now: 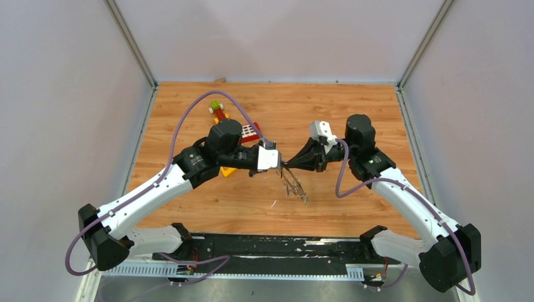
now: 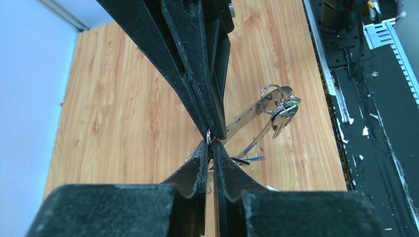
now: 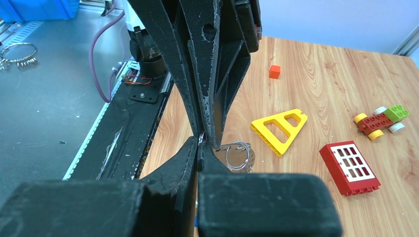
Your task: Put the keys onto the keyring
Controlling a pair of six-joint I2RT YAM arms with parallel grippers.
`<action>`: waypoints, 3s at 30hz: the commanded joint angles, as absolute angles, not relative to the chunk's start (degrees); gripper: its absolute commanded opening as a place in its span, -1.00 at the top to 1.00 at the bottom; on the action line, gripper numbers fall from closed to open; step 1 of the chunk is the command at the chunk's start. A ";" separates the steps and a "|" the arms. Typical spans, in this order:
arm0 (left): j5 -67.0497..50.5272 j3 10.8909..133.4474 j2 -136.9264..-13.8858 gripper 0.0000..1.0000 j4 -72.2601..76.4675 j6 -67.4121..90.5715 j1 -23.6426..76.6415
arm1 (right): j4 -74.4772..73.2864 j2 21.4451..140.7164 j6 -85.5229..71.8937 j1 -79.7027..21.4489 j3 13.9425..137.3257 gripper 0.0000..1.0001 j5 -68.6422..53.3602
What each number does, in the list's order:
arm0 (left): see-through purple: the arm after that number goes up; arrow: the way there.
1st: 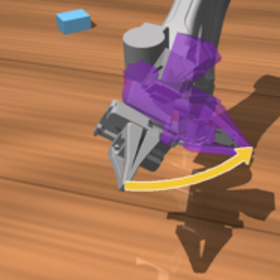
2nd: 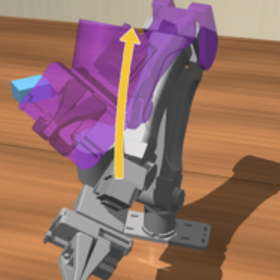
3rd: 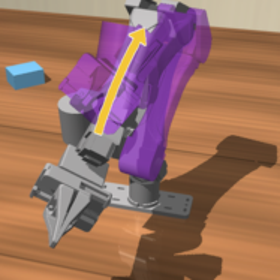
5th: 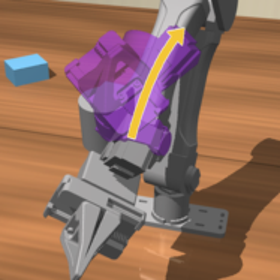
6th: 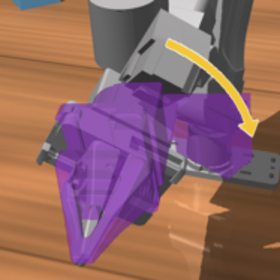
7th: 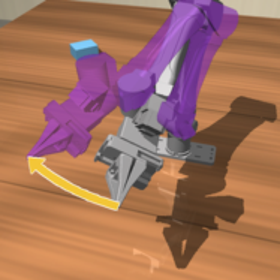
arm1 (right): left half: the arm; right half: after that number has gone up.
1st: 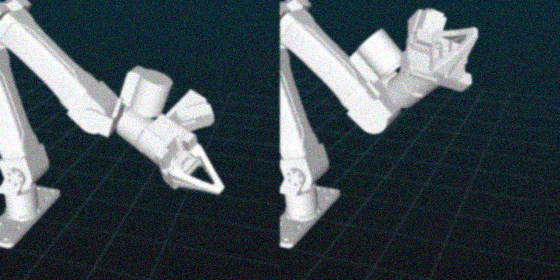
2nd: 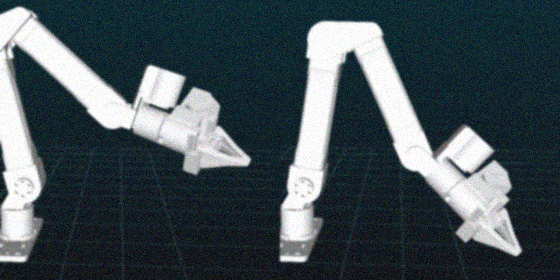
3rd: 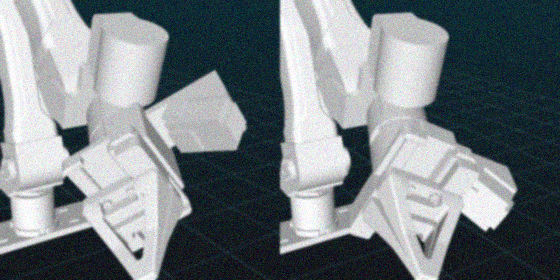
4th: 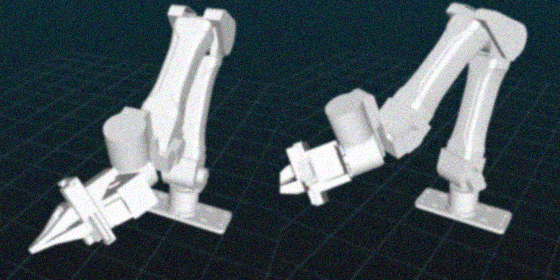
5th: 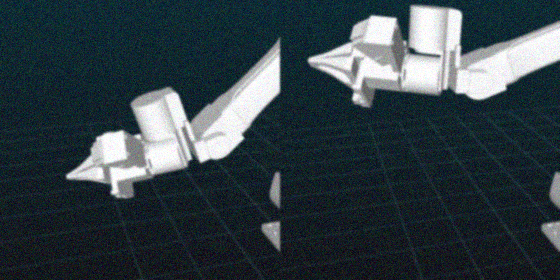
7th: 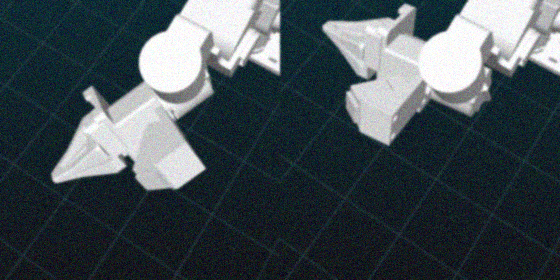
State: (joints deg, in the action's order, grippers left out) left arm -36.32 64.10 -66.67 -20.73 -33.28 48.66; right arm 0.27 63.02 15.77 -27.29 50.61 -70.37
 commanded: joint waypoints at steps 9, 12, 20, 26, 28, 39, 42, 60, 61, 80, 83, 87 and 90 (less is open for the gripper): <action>-31.85 64.41 -65.86 0.75 -16.44 -27.10 48.69 | 0.75 62.60 18.02 -27.15 51.79 1.00 -68.84; -31.67 64.56 -66.11 0.79 -16.35 -26.60 48.69 | 0.75 62.73 18.03 -27.16 51.85 1.00 -68.58; -31.26 65.15 -66.52 1.00 -17.30 -27.17 48.65 | 0.70 63.06 17.84 -27.20 51.86 1.00 -68.00; -30.39 68.46 -67.36 1.00 -22.44 -28.18 48.74 | 0.44 63.27 17.89 -27.16 51.92 0.99 -66.28; -30.55 70.47 -68.28 1.00 -24.94 -27.27 48.70 | 0.44 63.26 17.99 -27.15 51.81 0.95 -65.60; -27.60 79.37 -75.34 1.00 -33.39 -11.44 48.75 | 0.98 63.43 18.02 -27.55 51.57 1.00 -65.32; -27.74 78.50 -74.71 1.00 -31.32 -10.48 48.71 | 0.89 63.46 18.07 -27.54 51.46 1.00 -65.01; -33.46 69.05 -66.71 0.20 -21.25 -26.58 48.74 | 0.68 62.84 17.84 -27.63 51.68 1.00 -66.55; -33.21 68.96 -66.67 0.18 -21.31 -26.77 48.71 | 0.69 62.84 17.84 -27.60 51.76 1.00 -66.55; -30.43 66.84 -66.62 0.40 -23.03 -27.61 48.76 | 0.35 62.38 18.02 -27.58 51.73 1.00 -66.27; -31.10 66.80 -67.01 0.47 -23.04 -27.26 48.71 | 0.32 62.48 18.03 -27.64 51.72 1.00 -66.18; -32.01 67.21 -67.87 0.48 -24.20 -27.13 48.69 | 0.24 62.29 18.19 -27.59 51.77 1.00 -66.10; -32.01 67.62 -68.67 0.45 -25.23 -27.00 48.69 | 0.22 62.40 18.28 -27.59 51.77 1.00 -66.10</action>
State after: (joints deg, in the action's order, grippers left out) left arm -30.98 67.02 -67.83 -24.03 -26.50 48.66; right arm -0.64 63.66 17.30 -27.51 50.61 -65.06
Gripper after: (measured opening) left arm 0.268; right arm 0.011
